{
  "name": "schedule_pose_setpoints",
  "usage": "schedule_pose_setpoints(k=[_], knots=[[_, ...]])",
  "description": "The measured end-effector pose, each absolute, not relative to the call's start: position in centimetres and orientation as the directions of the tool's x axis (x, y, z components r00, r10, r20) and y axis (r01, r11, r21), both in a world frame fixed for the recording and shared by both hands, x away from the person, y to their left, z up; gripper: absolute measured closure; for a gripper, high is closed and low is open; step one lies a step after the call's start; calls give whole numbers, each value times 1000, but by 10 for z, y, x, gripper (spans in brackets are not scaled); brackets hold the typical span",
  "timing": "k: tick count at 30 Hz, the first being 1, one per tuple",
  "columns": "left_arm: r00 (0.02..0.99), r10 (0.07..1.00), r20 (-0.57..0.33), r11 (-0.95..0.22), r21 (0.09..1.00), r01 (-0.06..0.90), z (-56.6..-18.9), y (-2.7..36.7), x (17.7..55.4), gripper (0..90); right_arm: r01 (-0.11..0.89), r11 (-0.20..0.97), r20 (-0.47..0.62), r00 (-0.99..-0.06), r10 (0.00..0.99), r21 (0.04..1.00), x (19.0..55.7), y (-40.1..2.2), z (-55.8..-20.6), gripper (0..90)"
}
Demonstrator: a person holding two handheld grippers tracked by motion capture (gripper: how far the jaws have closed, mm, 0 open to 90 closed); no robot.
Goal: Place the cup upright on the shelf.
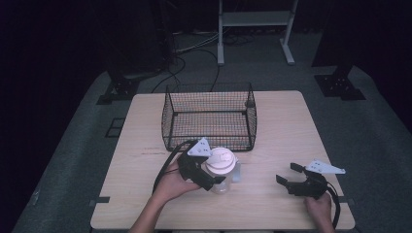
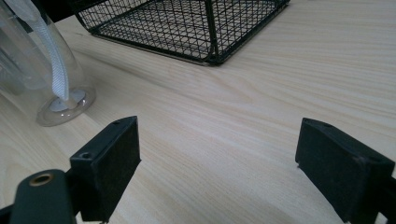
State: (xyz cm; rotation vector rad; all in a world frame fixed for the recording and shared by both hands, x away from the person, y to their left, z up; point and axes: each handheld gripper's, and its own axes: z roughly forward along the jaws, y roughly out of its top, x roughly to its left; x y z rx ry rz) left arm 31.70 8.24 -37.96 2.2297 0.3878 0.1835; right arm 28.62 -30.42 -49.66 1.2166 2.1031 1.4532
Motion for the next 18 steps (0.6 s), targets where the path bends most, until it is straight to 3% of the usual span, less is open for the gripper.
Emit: schedule_pose_setpoints(k=[18], knots=[[947,321,2,-663,714,224,-382,66,323,12,466,123,207,-594,777,876,286,-304,-497,129]])
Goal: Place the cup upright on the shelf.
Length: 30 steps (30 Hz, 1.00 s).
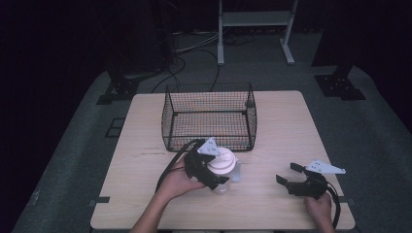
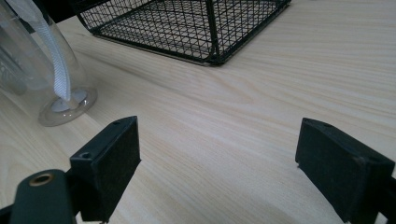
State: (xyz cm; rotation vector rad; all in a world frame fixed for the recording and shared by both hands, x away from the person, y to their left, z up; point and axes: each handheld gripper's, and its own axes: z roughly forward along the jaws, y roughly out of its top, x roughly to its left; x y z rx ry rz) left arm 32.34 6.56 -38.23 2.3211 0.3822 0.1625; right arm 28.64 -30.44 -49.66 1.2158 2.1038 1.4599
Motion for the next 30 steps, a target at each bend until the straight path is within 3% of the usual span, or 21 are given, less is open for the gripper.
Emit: schedule_pose_setpoints(k=[3,30], knots=[[947,321,8,-668,711,221,-382,65,323,49,465,124,206,-595,777,877,286,-305,-497,129],[951,302,62,-716,674,183,-360,57,324,55,461,119,207,-596,776,879,287,-306,-497,129]])
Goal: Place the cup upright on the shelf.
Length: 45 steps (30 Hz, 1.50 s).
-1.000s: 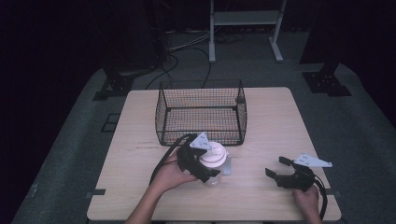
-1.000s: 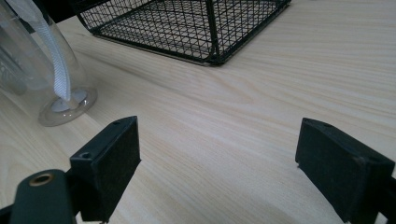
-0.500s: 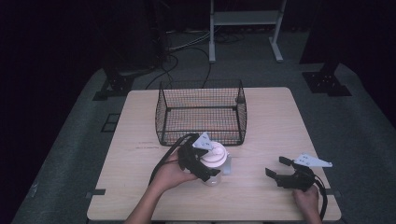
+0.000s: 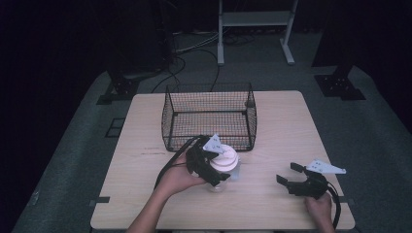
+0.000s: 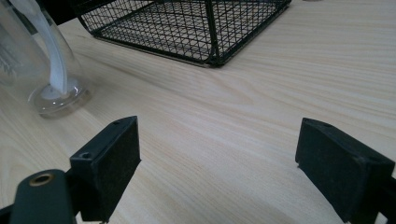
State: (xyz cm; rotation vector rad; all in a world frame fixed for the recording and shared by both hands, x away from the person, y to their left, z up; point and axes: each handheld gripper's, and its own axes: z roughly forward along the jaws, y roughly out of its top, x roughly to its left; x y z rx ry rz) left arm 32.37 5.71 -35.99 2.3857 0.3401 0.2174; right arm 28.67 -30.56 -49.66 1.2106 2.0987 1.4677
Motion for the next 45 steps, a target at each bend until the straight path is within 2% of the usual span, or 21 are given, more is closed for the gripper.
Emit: schedule_pose_setpoints(k=[20,37,45], knots=[[956,276,97,-736,661,145,-301,56,339,56,463,110,215,-593,776,880,287,-306,-496,129],[946,316,71,-724,662,193,-263,63,374,56,458,105,217,-595,774,883,287,-307,-496,129],[934,344,92,-735,646,208,-246,62,392,56,460,103,219,-594,774,882,287,-307,-496,129]])
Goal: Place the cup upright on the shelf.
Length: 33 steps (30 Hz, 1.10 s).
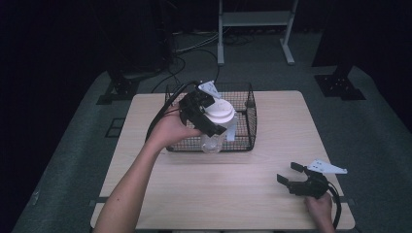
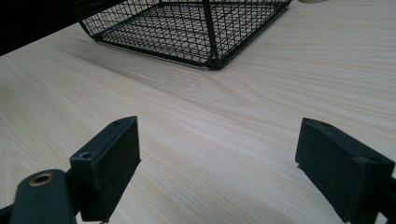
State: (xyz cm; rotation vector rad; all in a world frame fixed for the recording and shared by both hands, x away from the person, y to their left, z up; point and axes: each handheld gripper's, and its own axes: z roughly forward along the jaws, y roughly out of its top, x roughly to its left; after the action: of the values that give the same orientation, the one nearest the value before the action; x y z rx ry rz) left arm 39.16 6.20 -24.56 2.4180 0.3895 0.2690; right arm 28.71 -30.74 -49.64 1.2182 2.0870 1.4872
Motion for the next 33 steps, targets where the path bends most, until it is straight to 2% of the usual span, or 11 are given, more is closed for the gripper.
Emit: schedule_pose_setpoints(k=[12,33], knots=[[925,369,88,-733,640,232,-229,51,419,56,458,96,225,-596,771,884,287,-308,-496,129],[877,476,62,-684,653,325,-234,52,470,56,458,84,236,-596,768,885,286,-309,-496,129]])
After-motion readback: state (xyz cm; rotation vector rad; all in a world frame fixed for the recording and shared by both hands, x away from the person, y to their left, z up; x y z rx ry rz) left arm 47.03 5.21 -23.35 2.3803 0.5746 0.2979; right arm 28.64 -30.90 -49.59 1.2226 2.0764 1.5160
